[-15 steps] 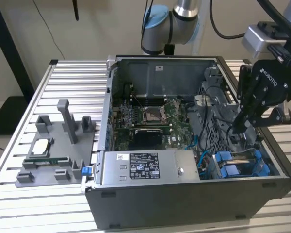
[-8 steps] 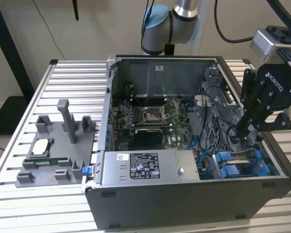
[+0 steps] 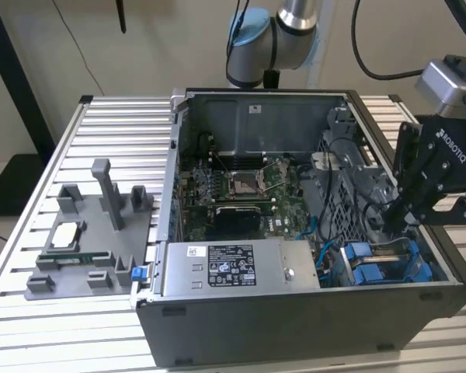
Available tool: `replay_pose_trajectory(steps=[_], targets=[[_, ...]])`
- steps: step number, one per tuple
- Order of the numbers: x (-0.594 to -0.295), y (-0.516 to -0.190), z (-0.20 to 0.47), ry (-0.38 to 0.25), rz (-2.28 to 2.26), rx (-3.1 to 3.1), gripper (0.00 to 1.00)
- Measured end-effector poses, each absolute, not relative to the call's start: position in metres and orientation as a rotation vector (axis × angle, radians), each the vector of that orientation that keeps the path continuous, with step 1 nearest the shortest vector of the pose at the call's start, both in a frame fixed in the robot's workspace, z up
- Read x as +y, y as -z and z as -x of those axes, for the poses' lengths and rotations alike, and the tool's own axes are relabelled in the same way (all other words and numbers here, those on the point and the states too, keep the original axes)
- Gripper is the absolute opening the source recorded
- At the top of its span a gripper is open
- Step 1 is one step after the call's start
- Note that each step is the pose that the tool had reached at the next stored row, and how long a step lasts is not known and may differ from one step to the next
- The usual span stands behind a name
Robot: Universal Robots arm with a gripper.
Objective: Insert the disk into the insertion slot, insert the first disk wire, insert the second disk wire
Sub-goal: 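Insert the first disk wire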
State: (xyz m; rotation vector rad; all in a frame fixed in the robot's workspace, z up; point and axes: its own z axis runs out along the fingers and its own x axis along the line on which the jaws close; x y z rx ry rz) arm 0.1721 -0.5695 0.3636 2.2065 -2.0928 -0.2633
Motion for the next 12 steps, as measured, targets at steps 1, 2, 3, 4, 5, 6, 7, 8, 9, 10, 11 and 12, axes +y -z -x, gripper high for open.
replay_pose_trajectory(steps=[1, 2, 3, 4, 5, 6, 7, 8, 9, 10, 11, 12], targets=[[-0.5712, -0.3627, -0.1733, 0.267, -2.204, -2.091, 0.0], [-0.573, -0.362, -0.1746, 0.271, -2.202, -2.089, 0.0], [-0.5747, -0.3611, -0.1758, 0.275, -2.2, -2.087, 0.0], [-0.5762, -0.3602, -0.1768, 0.278, -2.198, -2.086, 0.0], [-0.5773, -0.3594, -0.1776, 0.281, -2.196, -2.084, 0.0], [-0.5782, -0.3587, -0.1782, 0.283, -2.195, -2.083, 0.0], [-0.5788, -0.3581, -0.1785, 0.285, -2.195, -2.083, 0.0], [-0.5788, -0.358, -0.1785, 0.285, -2.194, -2.083, 0.0], [-0.5788, -0.358, -0.1785, 0.284, -2.194, -2.083, 0.0], [-0.5788, -0.358, -0.1785, 0.284, -2.194, -2.083, 0.0], [-0.5788, -0.3579, -0.1786, 0.284, -2.194, -2.083, 0.0], [-0.5788, -0.3577, -0.1787, 0.284, -2.194, -2.083, 0.0]])
